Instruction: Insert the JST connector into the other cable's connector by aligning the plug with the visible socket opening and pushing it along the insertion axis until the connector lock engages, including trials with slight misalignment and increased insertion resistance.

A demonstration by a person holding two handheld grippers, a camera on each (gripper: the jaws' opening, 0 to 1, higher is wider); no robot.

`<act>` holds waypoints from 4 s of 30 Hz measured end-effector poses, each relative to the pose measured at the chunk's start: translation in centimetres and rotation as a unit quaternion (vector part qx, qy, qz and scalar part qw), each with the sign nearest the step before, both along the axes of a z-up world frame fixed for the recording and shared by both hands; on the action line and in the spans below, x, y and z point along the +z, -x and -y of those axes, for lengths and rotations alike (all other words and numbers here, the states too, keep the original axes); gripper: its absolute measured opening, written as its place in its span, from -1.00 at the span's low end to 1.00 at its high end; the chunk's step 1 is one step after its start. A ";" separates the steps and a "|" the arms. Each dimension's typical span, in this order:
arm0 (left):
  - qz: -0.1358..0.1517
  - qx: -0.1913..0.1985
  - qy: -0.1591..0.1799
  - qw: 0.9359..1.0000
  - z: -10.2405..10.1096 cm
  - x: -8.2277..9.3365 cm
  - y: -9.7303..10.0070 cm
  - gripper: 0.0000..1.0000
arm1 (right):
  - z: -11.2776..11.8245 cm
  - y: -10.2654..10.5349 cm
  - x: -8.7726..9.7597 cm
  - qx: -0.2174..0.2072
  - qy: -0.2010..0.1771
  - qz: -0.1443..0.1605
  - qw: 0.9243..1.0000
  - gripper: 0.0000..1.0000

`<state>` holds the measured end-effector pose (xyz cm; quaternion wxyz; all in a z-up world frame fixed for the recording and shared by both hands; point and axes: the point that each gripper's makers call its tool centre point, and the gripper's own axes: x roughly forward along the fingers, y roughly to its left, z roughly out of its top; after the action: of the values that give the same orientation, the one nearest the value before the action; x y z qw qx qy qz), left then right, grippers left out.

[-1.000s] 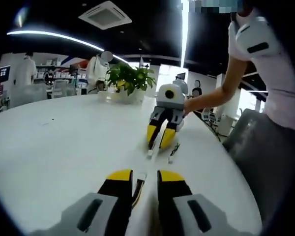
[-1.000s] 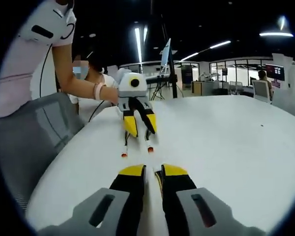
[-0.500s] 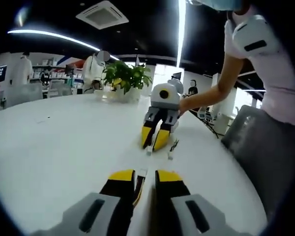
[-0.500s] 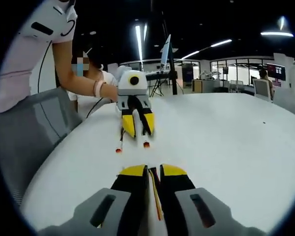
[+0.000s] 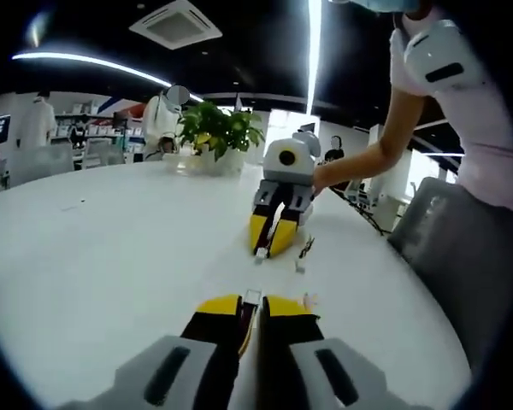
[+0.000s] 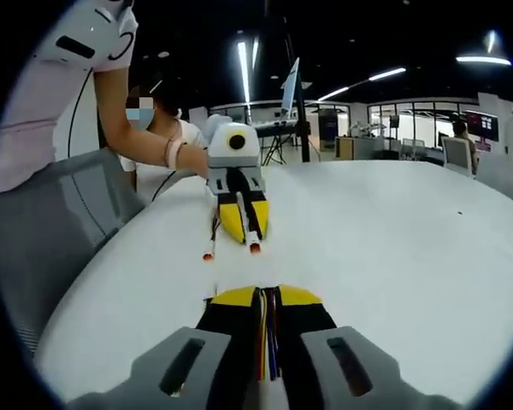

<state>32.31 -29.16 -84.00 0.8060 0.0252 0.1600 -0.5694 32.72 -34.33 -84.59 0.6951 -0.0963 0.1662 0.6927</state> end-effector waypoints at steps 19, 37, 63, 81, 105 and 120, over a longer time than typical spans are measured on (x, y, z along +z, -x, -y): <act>0.000 -0.006 -0.015 1.000 -0.4 -0.1 0.3 -0.99 | -0.2 -0.2 0.1 -0.015 0.005 -0.017 1.000 -0.91; 0.028 -0.010 -0.041 0.999 -0.5 3.2 0.6 -0.99 | -0.6 0.0 3.5 -0.005 0.013 0.003 1.000 -0.91; -0.011 -0.040 -0.056 0.998 1.3 2.9 0.5 -1.00 | -1.9 1.2 4.2 0.026 -0.001 -0.011 1.000 -0.92; -0.014 -0.074 -0.097 0.992 1.4 4.2 0.2 -1.00 | -2.0 1.0 4.9 0.039 0.004 0.002 0.999 -0.92; -0.019 -0.085 -0.107 0.990 1.1 4.0 -0.1 -1.00 | -2.5 1.6 4.9 0.053 0.011 0.000 0.999 -0.92; -0.064 -0.087 -0.129 0.986 1.2 3.4 0.8 -1.00 | -2.9 2.5 4.7 0.084 0.032 0.025 0.996 -0.92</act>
<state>31.52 -30.34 -80.58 0.7315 0.1063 0.2812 -0.6120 30.20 -31.43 -79.84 0.6348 -0.1501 0.1621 0.7404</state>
